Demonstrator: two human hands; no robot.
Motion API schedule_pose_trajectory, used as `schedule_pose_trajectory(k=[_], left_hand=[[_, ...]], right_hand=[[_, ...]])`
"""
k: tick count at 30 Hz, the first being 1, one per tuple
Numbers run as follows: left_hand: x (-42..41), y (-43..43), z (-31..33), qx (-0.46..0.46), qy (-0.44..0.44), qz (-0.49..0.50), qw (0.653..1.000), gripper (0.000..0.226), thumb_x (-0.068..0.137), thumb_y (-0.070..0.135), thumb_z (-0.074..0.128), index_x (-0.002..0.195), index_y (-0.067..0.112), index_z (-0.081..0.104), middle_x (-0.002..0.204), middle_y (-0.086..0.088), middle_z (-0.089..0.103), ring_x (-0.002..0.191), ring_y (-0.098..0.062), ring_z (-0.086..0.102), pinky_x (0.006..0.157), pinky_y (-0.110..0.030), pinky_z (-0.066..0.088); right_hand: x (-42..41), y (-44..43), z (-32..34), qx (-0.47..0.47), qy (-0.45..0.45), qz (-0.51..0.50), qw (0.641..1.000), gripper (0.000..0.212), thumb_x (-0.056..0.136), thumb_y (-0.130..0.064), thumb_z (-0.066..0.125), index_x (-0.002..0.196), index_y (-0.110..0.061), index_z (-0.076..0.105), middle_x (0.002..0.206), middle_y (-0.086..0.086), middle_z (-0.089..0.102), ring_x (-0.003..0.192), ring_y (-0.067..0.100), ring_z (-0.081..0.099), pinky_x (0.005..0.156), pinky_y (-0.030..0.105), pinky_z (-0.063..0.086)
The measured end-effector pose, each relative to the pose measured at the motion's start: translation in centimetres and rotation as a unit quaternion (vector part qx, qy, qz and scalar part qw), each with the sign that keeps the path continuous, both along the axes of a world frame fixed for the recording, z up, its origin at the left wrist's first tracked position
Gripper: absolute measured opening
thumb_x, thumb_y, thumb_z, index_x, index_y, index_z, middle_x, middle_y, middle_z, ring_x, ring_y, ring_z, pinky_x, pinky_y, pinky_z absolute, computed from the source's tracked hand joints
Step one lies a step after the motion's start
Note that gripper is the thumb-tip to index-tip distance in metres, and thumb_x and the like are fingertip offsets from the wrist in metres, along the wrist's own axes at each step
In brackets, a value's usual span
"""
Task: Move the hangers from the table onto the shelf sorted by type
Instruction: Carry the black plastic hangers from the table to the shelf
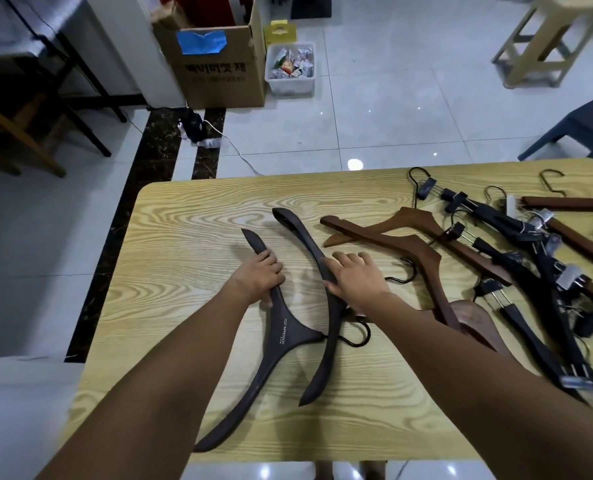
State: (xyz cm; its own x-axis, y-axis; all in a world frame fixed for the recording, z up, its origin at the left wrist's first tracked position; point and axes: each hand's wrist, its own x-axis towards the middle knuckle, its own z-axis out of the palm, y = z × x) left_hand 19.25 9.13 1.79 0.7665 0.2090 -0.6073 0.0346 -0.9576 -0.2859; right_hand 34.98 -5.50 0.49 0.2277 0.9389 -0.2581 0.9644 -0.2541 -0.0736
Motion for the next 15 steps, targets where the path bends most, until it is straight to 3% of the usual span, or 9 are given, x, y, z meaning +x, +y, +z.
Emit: schedule_pose_trajectory(k=[5,11,15], left_hand=[[-1.7,0.1,0.5,0.015,0.003,0.012,1.0,0.056,0.089,0.041,0.057,0.135,0.014,0.041,0.14,-0.007,0.038,0.135,-0.029,0.027,0.118,-0.041,0.011],[-4.4,-0.2,0.1,0.048,-0.014,0.028,0.998,0.034,0.096,0.02,0.048,0.13,0.017,0.047,0.136,-0.006,0.04,0.133,-0.029,0.029,0.113,-0.046,0.02],[-5.3,-0.4,0.0,0.061,-0.02,0.028,0.998,0.031,0.097,0.018,0.043,0.128,0.017,0.048,0.133,-0.006,0.044,0.128,-0.026,0.037,0.108,-0.043,0.025]], right_hand=[[-1.0,-0.4,0.2,-0.004,-0.002,0.002,1.0,0.052,0.098,-0.046,0.037,0.146,-0.024,0.032,0.144,0.004,0.041,0.131,0.025,0.04,0.111,0.039,0.021],[-2.1,-0.6,0.6,-0.008,-0.002,0.003,1.0,0.053,0.099,-0.047,0.033,0.147,-0.024,0.029,0.143,0.004,0.042,0.131,0.025,0.039,0.111,0.039,0.022],[-3.6,-0.9,0.7,-0.008,0.017,-0.007,1.0,0.051,0.1,-0.046,0.035,0.146,-0.024,0.031,0.14,0.005,0.044,0.13,0.026,0.039,0.108,0.039,0.027]])
